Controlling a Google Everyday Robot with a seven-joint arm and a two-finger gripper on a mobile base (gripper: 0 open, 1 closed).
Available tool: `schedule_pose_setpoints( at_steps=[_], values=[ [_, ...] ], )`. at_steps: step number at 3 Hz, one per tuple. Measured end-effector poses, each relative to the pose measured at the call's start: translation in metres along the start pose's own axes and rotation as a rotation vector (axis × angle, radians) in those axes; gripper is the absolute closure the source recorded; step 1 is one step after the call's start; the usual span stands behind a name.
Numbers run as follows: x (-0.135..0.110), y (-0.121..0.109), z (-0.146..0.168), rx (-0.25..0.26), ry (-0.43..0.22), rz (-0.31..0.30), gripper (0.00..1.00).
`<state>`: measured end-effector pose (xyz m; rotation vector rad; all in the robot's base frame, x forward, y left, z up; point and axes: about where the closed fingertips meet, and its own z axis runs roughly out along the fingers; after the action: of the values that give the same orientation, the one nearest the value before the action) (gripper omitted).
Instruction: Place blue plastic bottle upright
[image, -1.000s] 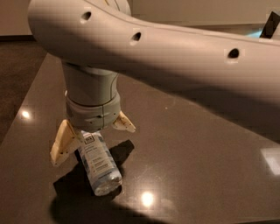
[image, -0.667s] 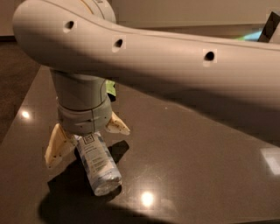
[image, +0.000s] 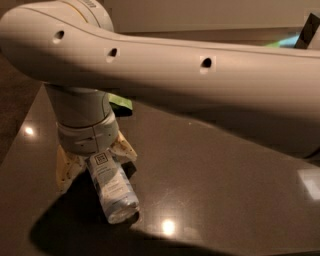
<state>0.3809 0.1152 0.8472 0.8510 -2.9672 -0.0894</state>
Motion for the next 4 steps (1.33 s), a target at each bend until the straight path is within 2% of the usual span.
schedule_pose_setpoints(
  at_steps=[1, 2, 3, 4],
  values=[
    [-0.002, -0.001, 0.0, 0.003, 0.005, 0.001, 0.41],
    [-0.004, 0.001, -0.01, -0.011, -0.021, -0.029, 0.64],
    [-0.006, 0.002, -0.026, -0.064, -0.092, -0.092, 0.87],
    [-0.013, 0.0, -0.048, -0.134, -0.192, -0.184, 1.0]
  ],
)
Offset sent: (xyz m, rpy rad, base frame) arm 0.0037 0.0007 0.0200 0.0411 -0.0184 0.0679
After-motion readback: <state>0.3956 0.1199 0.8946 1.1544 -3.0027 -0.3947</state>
